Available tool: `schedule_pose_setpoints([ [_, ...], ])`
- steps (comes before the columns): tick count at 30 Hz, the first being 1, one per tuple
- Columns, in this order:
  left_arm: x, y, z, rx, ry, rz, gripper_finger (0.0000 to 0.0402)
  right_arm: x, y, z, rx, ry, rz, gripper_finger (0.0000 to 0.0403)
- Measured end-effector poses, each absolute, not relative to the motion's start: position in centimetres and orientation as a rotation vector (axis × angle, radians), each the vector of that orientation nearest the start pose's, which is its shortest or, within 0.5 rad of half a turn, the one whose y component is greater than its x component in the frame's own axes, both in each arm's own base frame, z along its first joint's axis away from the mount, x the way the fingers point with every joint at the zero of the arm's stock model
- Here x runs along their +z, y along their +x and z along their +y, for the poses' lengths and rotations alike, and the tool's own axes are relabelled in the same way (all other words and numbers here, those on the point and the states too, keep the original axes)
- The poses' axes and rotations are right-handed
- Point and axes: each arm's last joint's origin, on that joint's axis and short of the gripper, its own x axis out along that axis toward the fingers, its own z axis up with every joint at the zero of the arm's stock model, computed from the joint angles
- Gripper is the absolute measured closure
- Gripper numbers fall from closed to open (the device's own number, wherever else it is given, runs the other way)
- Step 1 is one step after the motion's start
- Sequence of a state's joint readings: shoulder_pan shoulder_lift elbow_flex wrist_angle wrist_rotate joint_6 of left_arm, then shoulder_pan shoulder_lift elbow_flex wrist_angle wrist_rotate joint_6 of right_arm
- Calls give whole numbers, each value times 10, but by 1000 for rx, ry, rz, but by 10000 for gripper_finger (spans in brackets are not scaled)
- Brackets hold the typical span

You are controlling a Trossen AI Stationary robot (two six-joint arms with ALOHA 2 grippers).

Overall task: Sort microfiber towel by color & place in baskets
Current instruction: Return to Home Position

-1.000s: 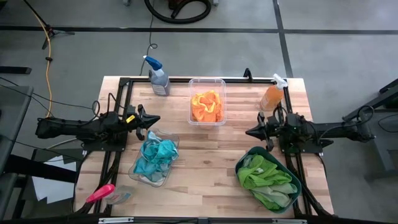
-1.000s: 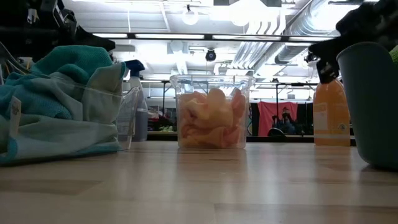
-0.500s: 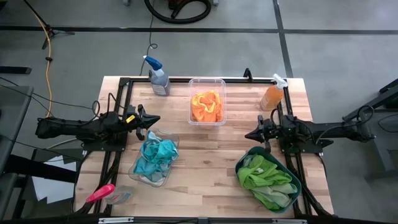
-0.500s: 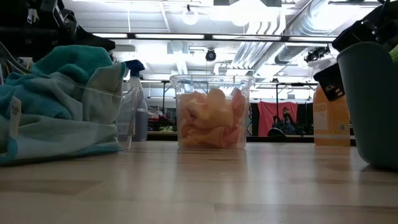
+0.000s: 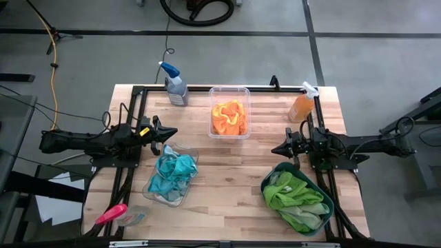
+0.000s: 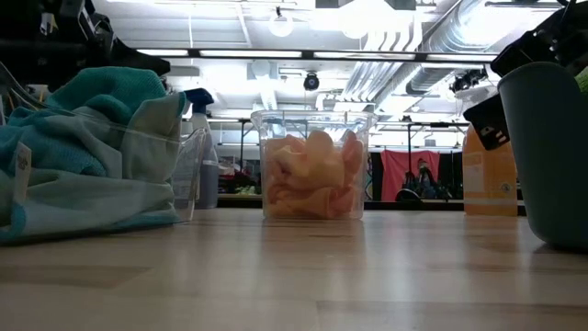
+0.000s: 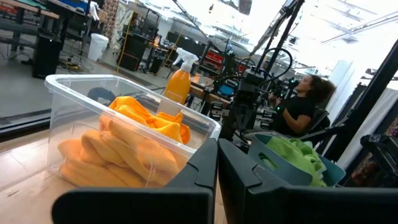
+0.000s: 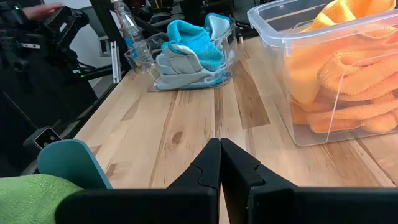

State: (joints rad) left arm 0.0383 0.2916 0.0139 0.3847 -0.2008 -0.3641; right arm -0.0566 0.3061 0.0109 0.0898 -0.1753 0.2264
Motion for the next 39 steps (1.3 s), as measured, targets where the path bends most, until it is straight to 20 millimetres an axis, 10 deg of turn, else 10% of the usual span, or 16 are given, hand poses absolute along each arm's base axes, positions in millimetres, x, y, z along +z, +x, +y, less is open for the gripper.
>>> schedule_pose_setpoints([
  [39, 204, 89, 9, 164, -389, -426, 401, 149, 114, -1, 94, 250, 222, 402],
])
